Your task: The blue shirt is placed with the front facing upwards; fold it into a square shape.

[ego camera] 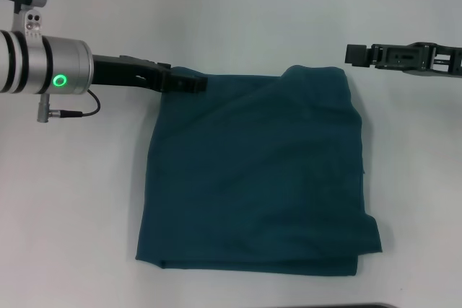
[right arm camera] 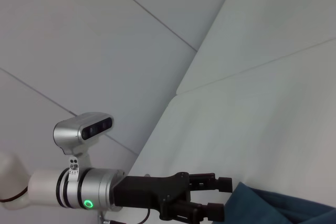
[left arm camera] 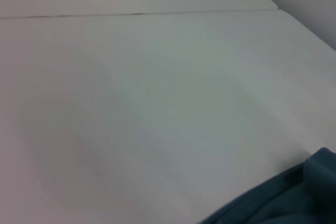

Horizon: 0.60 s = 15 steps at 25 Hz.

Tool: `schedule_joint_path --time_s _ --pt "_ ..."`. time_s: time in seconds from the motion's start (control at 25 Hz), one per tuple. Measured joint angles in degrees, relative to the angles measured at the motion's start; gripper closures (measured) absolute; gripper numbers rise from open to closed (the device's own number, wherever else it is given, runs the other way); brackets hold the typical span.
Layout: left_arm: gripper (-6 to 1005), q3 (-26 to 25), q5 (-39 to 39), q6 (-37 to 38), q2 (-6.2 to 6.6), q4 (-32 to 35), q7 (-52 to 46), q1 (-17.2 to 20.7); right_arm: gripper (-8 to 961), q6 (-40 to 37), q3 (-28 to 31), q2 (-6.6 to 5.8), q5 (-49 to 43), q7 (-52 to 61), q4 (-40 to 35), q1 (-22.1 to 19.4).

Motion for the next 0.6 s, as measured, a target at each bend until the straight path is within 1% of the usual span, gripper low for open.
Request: schedule_joint_path --time_s 0.36,0.6 --pt "48 0.9 0.0 0.3 -0.07 0.0 -0.1 -0.6 285 0.0 0.0 0.05 -0.1 0.0 0.1 0.0" --pt "47 3.0 0.1 -1.4 -0.19 0.1 -0.9 -0.9 285 0.0 0.0 0.05 -0.1 0.0 0.1 0.0"
